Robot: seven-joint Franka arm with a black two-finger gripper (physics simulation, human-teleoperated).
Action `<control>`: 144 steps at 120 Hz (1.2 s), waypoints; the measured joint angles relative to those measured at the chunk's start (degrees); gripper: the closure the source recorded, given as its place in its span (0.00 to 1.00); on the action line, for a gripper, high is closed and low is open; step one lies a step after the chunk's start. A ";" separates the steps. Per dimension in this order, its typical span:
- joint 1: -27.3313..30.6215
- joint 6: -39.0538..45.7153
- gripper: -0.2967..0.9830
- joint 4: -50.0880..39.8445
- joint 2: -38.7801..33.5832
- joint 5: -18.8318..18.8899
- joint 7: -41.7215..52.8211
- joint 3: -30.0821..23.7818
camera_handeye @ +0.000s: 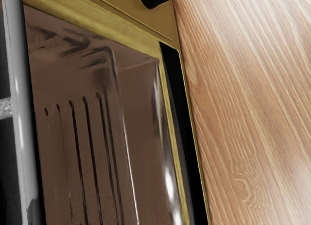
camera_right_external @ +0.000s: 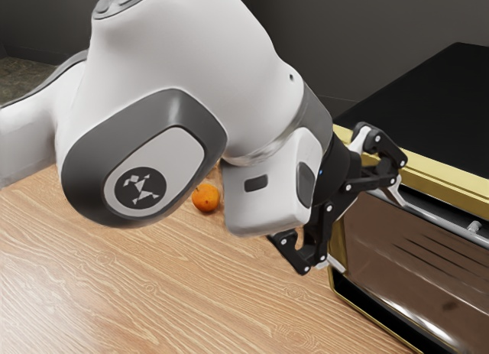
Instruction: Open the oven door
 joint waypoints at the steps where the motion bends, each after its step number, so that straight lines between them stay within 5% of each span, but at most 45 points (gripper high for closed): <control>1: 0.00 0.01 0.23 0.14 0.18 0.03 -0.04 0.00; 133: -0.28 0.23 0.22 1.78 5.77 2.51 -2.73 -0.01; 140: 0.16 0.57 0.25 -2.92 1.41 2.53 -2.77 -0.02; 144: -1.60 0.92 0.35 -12.68 -10.66 1.89 -2.67 0.05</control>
